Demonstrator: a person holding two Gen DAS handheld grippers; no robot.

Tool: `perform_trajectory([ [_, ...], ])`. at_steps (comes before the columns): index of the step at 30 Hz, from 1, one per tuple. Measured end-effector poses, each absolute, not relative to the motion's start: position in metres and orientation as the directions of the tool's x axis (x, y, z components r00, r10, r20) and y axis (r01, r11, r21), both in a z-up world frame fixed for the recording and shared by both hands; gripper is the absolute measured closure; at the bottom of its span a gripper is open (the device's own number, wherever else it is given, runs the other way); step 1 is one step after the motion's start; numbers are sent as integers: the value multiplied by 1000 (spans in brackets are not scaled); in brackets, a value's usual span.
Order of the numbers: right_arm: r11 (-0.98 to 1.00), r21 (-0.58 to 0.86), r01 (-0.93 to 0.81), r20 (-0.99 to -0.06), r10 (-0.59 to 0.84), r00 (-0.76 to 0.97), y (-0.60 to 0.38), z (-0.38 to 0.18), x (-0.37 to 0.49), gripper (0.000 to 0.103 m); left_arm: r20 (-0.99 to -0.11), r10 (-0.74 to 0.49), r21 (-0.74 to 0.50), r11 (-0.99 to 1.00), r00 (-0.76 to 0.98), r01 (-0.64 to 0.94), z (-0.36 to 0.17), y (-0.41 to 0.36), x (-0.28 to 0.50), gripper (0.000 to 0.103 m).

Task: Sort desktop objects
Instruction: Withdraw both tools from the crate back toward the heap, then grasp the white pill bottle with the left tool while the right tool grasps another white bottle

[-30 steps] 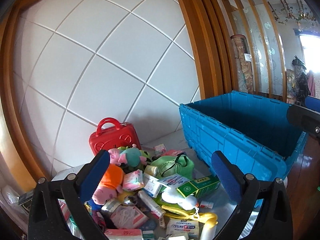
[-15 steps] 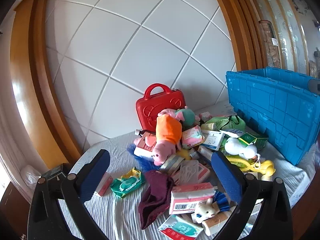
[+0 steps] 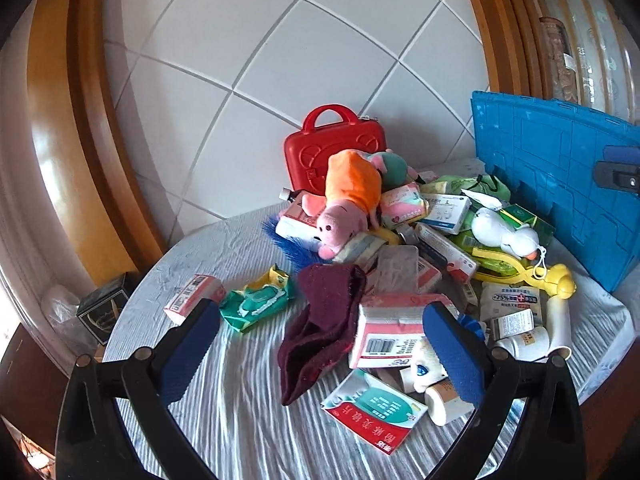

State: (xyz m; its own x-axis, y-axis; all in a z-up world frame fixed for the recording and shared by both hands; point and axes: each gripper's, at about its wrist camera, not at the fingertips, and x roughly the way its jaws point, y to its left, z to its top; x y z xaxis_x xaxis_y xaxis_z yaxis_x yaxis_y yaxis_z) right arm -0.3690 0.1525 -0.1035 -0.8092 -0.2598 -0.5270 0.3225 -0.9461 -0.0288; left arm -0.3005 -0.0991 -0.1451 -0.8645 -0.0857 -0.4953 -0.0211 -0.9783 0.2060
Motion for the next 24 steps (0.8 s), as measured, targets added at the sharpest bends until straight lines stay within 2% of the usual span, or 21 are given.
perform_trajectory([
  [6, -936, -18, 351, -577, -276, -768, 175, -127, -384, 2, -558, -1, 267, -947, -830, -178, -181, -50, -297, 0],
  [11, -925, -13, 380, -595, -299, -746, 192, -143, -389, 2, -622, 168, 257, -879, -765, -401, -215, -13, -286, 0],
  [14, -918, -13, 397, -610, -307, -730, 195, -153, -391, 2, -656, 197, 284, -830, -728, -480, -236, 5, -279, 0],
  [20, -862, -37, 506, -688, -345, -638, 183, -188, -390, 3, -733, 293, 222, -749, -613, -624, -261, 28, -277, 0],
  [24, -833, -32, 553, -744, -349, -570, 171, -211, -392, 14, -756, 347, 222, -663, -555, -715, -272, 44, -278, 0],
])
